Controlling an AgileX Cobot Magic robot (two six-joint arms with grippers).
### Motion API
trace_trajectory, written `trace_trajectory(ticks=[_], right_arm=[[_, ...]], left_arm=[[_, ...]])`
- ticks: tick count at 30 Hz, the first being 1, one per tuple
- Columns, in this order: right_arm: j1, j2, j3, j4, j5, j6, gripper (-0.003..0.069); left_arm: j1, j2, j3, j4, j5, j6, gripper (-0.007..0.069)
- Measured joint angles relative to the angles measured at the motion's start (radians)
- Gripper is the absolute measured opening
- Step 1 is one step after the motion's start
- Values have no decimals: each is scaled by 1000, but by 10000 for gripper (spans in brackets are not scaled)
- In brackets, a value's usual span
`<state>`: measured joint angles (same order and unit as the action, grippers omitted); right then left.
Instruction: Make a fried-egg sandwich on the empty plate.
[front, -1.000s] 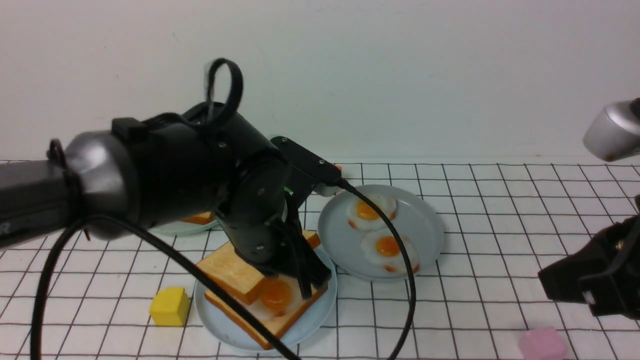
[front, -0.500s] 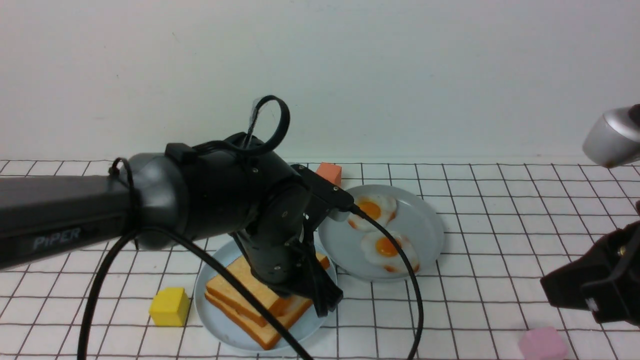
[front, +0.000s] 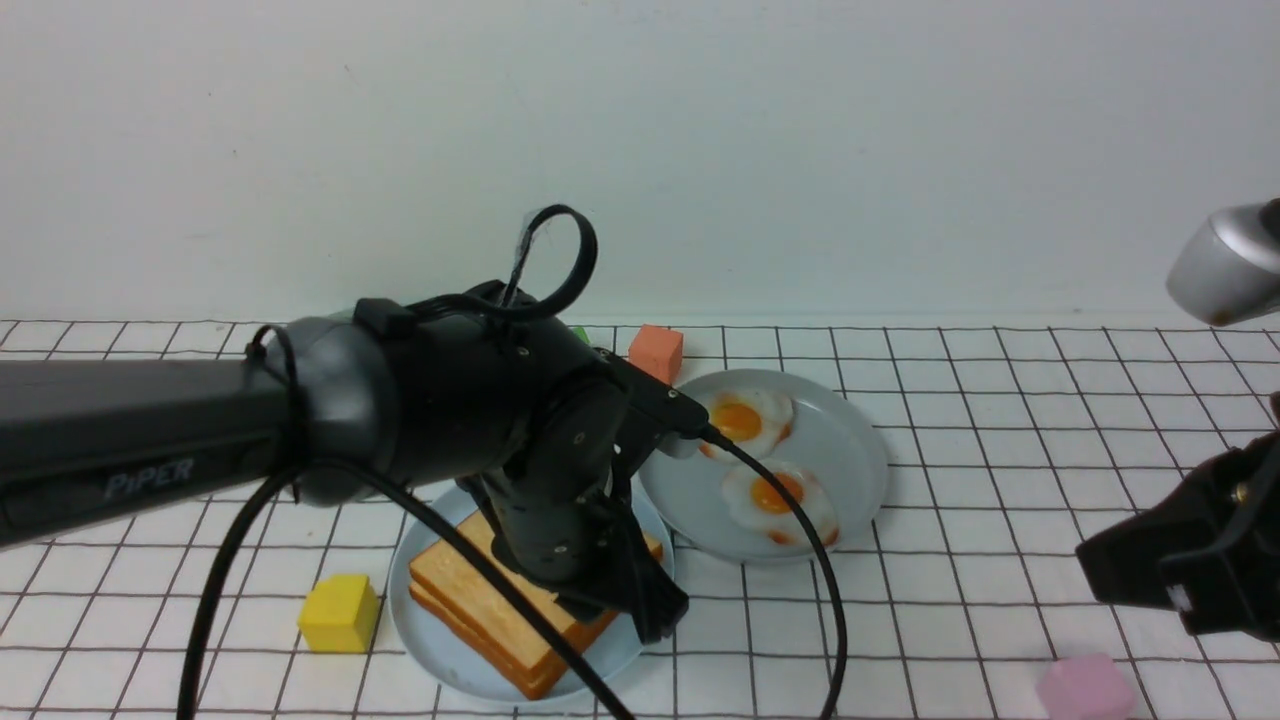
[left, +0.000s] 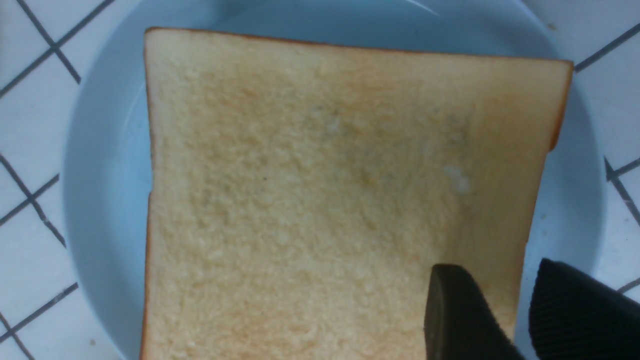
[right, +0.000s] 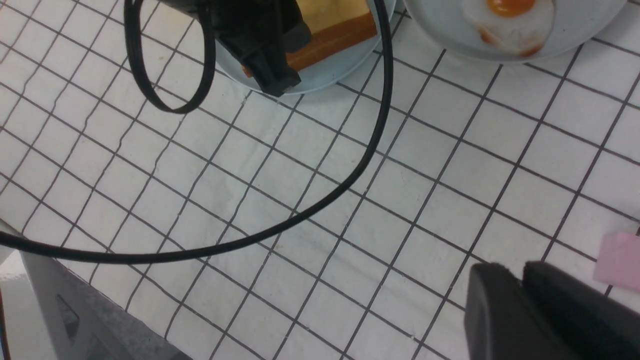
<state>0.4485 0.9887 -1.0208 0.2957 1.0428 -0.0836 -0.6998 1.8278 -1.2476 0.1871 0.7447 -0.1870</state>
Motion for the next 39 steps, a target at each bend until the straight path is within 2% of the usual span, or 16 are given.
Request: trace_trajectory(ticks=[7, 9, 11, 12, 15, 16, 17, 19, 20, 22, 23, 24, 26, 29, 32, 39], right_arm=[[0, -32, -1, -65, 9, 0, 111], [0, -48, -6, -77, 17, 0, 113], [0, -96, -20, -103, 36, 8, 115], [0, -101, -20, -105, 36, 8, 115], [0, -197, -21, -154, 80, 64, 115], [0, -203, -21, -159, 87, 68, 115], [0, -246, -19, -191, 107, 99, 115], [0, -321, 2, -246, 140, 151, 99], [0, -335, 5, -252, 143, 161, 97], [0, -433, 57, -312, 169, 233, 59], [0, -441, 61, -319, 170, 239, 56], [0, -495, 95, -341, 177, 275, 29], [0, -565, 145, -360, 176, 321, 1], [0, -668, 213, -386, 151, 395, -6], [0, -748, 277, -393, 98, 450, -6], [0, -809, 380, -404, -65, 470, -4]], left_arm=[[0, -137, -33, -60, 75, -1, 295], [0, -186, -45, -75, 96, -2, 280], [0, -331, -48, -96, 107, -3, 209], [0, -357, -46, -96, 105, -3, 202], [0, -617, 60, -101, 13, -3, 52], [0, -649, 70, -102, 4, -3, 43], [0, -766, 153, -113, -55, -3, -13], [0, -946, 313, -143, -165, -3, -13], [0, -963, 329, -150, -187, -3, -13], [0, -1166, 542, -202, -331, -3, -13], [0, -1181, 558, -202, -344, -3, -13], [0, -1286, 681, -236, -446, -3, -13], [0, -1379, 799, -263, -548, -4, -13], [0, -1489, 930, -281, -677, -4, -13], [0, -1567, 1013, -284, -727, -4, -13], [0, -1593, 1104, -287, -724, -4, -13]])
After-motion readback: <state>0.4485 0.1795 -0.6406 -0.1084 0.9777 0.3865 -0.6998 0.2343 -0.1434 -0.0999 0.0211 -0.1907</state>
